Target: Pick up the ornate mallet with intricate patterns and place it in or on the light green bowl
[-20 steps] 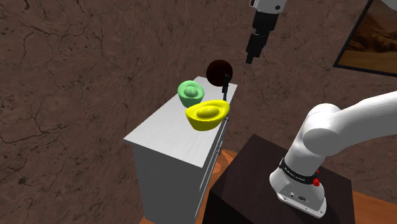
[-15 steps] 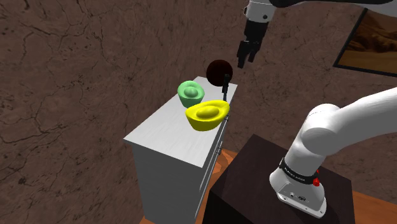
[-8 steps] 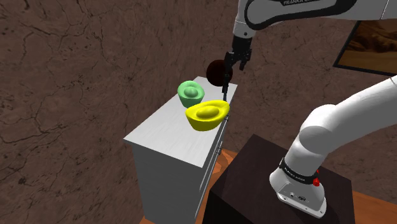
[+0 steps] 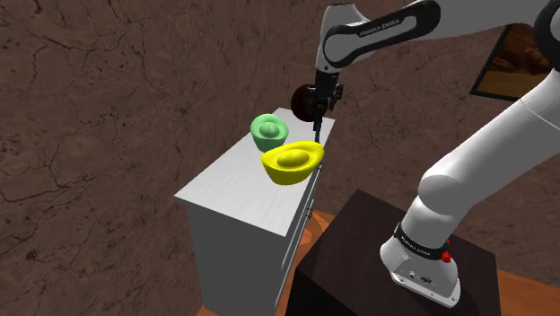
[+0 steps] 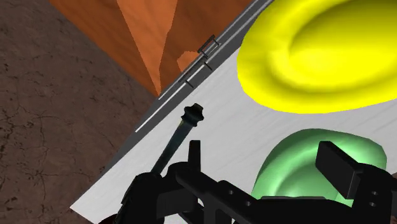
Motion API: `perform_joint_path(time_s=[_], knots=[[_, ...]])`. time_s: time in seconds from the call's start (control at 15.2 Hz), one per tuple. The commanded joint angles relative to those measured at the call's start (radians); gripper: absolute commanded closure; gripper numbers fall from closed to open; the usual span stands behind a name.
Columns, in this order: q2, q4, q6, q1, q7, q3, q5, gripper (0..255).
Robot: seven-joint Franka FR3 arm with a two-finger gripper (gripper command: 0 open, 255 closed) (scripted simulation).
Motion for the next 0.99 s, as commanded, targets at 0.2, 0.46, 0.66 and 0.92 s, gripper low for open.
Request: perform_joint_path(time_s=[0.2, 0.46, 0.66, 0.92], knots=[[0.156, 0.045, 0.118, -0.051, 0.12, -0.018, -0.028, 0], [0.28, 0.097, 0.195, -0.086, 0.21, -0.04, -0.048, 0], [0.371, 0.142, 0.244, -0.109, 0.274, -0.061, -0.058, 0], [0.491, 0.21, 0.3, -0.137, 0.351, -0.093, -0.061, 0]])
